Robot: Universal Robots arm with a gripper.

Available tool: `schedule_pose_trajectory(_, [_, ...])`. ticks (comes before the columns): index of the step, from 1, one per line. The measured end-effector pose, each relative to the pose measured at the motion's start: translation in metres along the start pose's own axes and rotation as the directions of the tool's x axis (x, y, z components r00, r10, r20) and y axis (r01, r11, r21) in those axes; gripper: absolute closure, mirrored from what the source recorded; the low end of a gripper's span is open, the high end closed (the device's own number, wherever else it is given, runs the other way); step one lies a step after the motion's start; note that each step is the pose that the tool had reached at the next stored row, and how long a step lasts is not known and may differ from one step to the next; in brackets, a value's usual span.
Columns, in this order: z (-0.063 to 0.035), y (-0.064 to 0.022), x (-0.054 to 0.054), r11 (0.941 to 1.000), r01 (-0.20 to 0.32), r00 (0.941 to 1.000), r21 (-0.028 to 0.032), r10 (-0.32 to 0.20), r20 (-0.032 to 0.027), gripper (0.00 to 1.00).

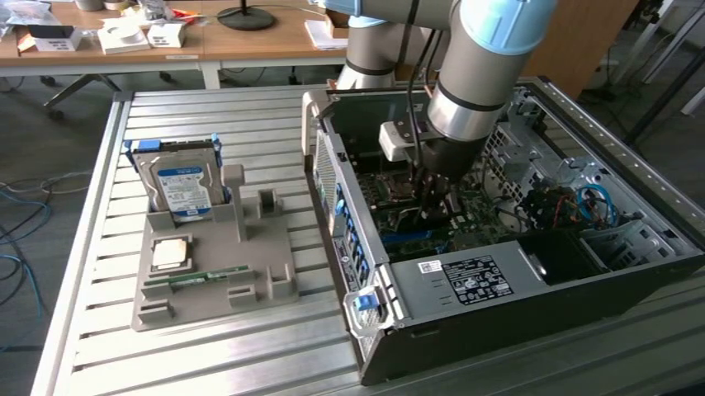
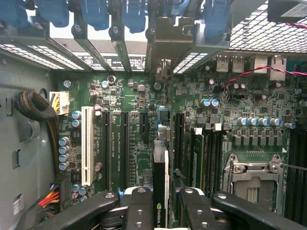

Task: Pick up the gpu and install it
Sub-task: 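Insert the gpu into the slot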

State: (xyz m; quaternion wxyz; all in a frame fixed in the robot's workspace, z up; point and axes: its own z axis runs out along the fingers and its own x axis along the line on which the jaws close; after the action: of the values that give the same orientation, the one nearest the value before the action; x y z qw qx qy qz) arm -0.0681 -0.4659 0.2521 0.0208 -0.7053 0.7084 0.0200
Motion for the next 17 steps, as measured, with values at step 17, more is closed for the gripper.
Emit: schedule_pose_trajectory(17, [0.0001, 0.0004, 0.0, 1.0, -0.001, 1.0, -0.0001, 0.001, 0.0004, 0.74])
